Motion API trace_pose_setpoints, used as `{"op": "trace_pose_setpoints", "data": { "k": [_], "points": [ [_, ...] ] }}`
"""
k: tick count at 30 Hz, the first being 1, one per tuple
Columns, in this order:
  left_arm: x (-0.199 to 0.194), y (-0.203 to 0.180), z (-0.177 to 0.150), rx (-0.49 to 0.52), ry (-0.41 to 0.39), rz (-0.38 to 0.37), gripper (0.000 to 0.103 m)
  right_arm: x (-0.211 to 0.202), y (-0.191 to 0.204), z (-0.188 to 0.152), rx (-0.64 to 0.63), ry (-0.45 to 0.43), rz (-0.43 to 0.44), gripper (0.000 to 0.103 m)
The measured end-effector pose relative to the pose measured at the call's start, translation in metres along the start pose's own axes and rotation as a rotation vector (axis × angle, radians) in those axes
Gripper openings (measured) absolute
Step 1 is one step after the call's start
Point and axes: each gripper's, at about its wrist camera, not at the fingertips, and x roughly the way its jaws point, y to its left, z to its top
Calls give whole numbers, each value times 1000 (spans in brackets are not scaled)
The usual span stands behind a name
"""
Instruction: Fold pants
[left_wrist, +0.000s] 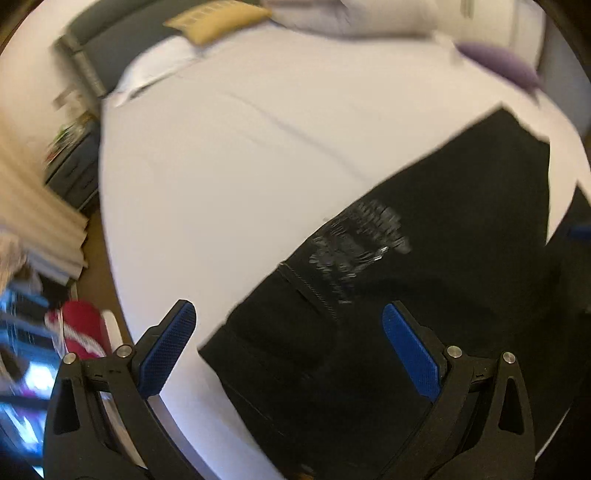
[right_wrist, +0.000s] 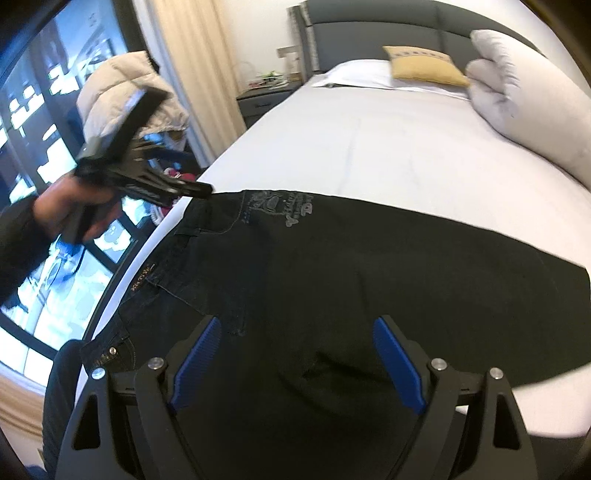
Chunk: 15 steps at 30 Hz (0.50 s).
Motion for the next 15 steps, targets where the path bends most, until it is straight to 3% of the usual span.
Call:
{"op": "trace_pose_setpoints", "data": {
  "k": [2,6,10,11,12,14,15],
  "points": [
    [15,7,4,21,23,-37,103,5,-3,1,-13,5,11,84],
    [51,25,18,31,87,-162,102,24,-11,1,-15,45,38,70],
    [83,35,27,65,159,-227,96,38,-14,0,-23,67,62,68],
    [93,40,29,58,172,-244,86,40,-14,0,-31,69,69,67],
    [99,47,31,39,184,-283,69,41,-14,1,-41,71,75,66],
    [111,60,32,9,224,-317,52,45,-14,3,-53,77,84,66],
    [117,66,34,-6,241,-330,50,47,-13,5,-58,80,86,66]
  ]
}}
